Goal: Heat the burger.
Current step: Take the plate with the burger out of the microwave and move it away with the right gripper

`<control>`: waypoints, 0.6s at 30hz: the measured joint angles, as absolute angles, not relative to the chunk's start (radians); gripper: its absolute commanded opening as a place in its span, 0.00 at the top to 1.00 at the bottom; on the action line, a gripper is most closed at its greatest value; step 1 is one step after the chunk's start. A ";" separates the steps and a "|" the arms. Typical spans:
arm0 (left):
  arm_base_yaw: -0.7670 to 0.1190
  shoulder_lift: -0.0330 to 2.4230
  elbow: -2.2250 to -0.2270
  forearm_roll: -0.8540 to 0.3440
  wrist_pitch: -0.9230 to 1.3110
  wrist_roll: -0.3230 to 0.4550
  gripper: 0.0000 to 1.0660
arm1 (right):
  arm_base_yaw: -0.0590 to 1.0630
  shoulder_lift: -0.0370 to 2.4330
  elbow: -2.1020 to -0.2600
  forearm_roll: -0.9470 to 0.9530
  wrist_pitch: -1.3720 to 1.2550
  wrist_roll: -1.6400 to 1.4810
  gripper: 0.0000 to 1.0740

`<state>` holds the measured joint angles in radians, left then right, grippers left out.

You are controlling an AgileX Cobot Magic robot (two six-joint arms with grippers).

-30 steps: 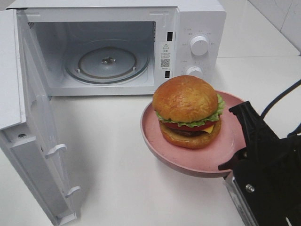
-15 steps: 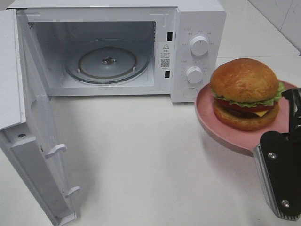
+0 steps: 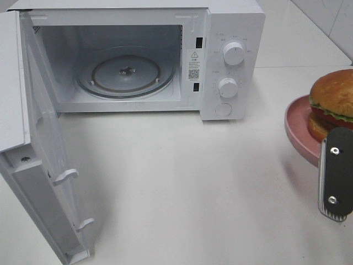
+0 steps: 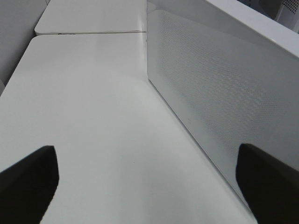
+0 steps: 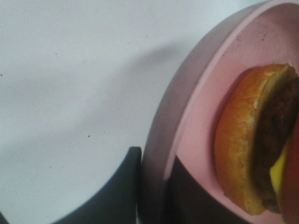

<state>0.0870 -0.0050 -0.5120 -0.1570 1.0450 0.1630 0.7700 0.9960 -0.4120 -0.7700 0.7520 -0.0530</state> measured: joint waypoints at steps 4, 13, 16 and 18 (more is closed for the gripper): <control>0.087 -0.005 -0.512 -0.157 1.045 0.163 0.08 | 0.770 0.996 -0.412 -0.808 0.801 0.117 1.00; 0.087 -0.005 -0.512 -0.157 1.045 0.163 0.08 | 0.770 0.997 -0.412 -0.867 0.871 0.419 1.00; 0.087 -0.005 -0.512 -0.157 1.045 0.163 0.08 | 0.770 1.041 -0.412 -0.885 0.900 0.505 1.00; 0.087 -0.005 -0.512 -0.157 1.045 0.163 0.08 | 0.770 1.059 -0.412 -0.889 0.912 0.532 1.00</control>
<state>0.0870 -0.0050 -0.5120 -0.1570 1.0450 0.1630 0.7700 1.0590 -0.4120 -0.8890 0.9120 0.5320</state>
